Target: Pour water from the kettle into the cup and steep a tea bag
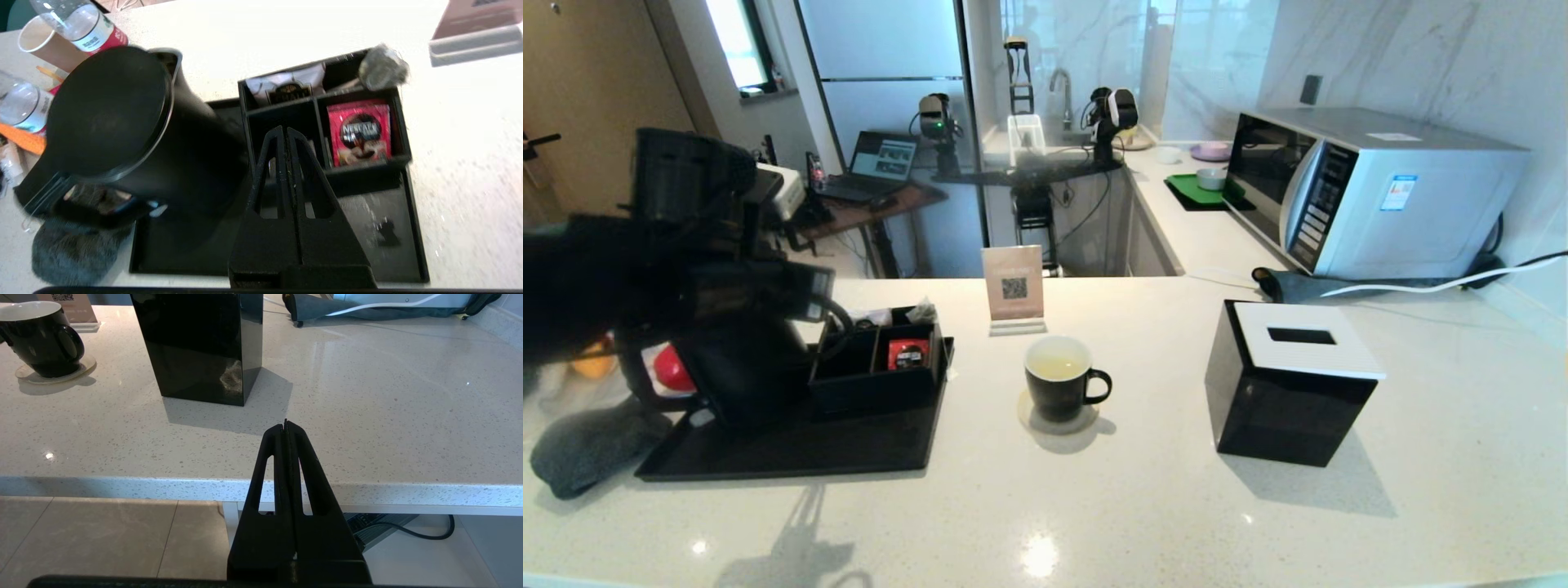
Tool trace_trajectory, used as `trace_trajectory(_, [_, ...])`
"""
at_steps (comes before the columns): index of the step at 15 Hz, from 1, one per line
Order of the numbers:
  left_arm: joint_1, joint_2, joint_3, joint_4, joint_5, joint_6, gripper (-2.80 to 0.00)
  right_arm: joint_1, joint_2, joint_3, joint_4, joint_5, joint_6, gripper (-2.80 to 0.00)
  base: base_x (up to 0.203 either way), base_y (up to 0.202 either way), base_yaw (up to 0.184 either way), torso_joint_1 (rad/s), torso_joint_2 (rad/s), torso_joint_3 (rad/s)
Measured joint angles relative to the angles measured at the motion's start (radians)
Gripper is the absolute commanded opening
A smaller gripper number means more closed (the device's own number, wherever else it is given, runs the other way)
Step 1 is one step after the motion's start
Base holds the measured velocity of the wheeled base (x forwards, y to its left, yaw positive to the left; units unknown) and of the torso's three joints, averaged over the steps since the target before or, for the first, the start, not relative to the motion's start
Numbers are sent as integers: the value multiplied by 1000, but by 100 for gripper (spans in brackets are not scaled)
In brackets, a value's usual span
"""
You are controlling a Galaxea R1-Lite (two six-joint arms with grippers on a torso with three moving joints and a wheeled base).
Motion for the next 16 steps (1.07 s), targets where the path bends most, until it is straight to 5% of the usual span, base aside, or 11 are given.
trace_trajectory(4, [9,137,-118,-3,1,-9,-280,0,0,0,0,0,0,-280,0,0,0,0,0,0])
trace_trajectory(5, [11,172,-150,-5,3,-18,0,0,0,0,0,0,0,-280,0,0,0,0,0,0])
trace_trajectory(16, [15,358,-279,-11,0,-61,0,0,0,0,0,0,-1,-280,0,0,0,0,0,0])
